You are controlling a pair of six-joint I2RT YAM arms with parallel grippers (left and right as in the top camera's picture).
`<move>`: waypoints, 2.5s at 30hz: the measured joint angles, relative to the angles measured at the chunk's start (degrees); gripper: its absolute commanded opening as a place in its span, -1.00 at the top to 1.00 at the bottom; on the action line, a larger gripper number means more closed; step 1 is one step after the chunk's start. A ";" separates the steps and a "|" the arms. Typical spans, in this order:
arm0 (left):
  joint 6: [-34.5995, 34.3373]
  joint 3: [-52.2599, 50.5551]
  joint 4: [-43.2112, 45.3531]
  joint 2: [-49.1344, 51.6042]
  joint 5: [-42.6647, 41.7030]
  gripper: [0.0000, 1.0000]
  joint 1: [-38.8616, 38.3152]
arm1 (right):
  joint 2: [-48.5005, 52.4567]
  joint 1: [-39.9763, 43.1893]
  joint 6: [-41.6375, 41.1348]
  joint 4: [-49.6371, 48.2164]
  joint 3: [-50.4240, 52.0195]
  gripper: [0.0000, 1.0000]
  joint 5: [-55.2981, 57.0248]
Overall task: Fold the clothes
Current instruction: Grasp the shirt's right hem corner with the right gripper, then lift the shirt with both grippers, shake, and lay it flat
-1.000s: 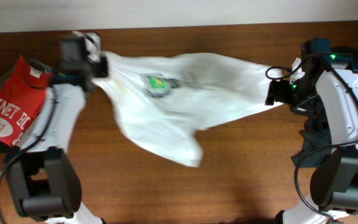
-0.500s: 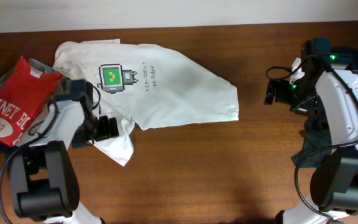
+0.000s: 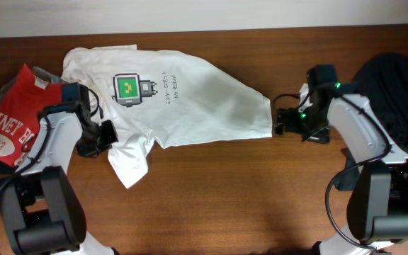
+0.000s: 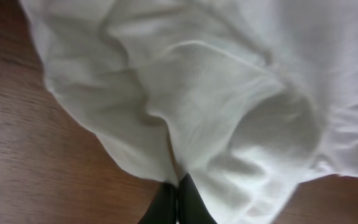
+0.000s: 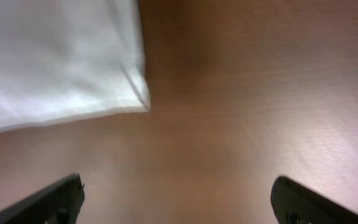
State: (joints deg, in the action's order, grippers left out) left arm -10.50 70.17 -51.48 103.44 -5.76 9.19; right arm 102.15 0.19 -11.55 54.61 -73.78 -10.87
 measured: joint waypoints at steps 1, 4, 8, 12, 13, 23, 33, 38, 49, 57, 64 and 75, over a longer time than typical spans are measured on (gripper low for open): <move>0.00 0.31 -0.39 -0.92 -0.07 0.99 0.00 | 0.00 -0.44 -0.33 -3.21 2.43 -1.00 -1.68; 0.00 0.35 -1.77 -2.54 -0.02 0.99 -0.04 | 0.11 -1.75 -3.98 -13.62 10.93 -0.98 -5.33; 0.00 0.35 -2.32 -2.62 -0.04 1.00 -0.04 | 0.39 -2.38 -7.58 -22.82 14.97 -0.88 -8.92; 0.00 0.35 -2.34 -2.62 -0.04 0.99 -0.04 | 2.25 -5.49 -10.34 -30.08 14.67 -0.53 -10.49; 0.00 0.35 -2.29 -2.62 -0.04 0.99 -0.04 | 3.15 -5.97 -11.21 -32.63 14.56 -0.18 -10.91; 2.21 4.81 -0.96 -2.80 -0.13 0.99 -0.04 | 6.01 0.28 -6.19 -11.82 -2.97 0.92 -12.59; 4.07 36.11 -9.68 -18.99 -2.16 0.99 -0.11 | -0.94 4.17 3.30 35.34 -65.24 0.92 -1.70; 4.07 41.18 -7.39 -30.53 -2.82 1.00 -0.17 | -1.62 4.17 4.00 41.42 -85.90 0.92 6.25; 4.07 41.79 2.25 -6.71 -5.81 0.99 -1.75 | 16.90 3.87 4.09 31.56 -84.21 0.92 7.96; 0.48 52.30 32.61 5.16 -6.47 0.99 -2.36 | 23.34 3.80 2.27 1.44 -87.86 0.92 3.72; 1.38 66.71 -18.86 2.99 -8.37 0.99 -5.27 | 19.69 5.64 4.20 32.50 -88.98 0.92 9.25; 8.44 49.05 -44.37 30.18 -4.52 0.99 -7.96 | 27.23 5.77 5.31 38.40 -38.01 0.92 11.80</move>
State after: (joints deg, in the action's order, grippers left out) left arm -2.07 119.22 -95.85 133.62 -10.28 1.23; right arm 129.38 5.96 -6.24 93.01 -111.79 0.93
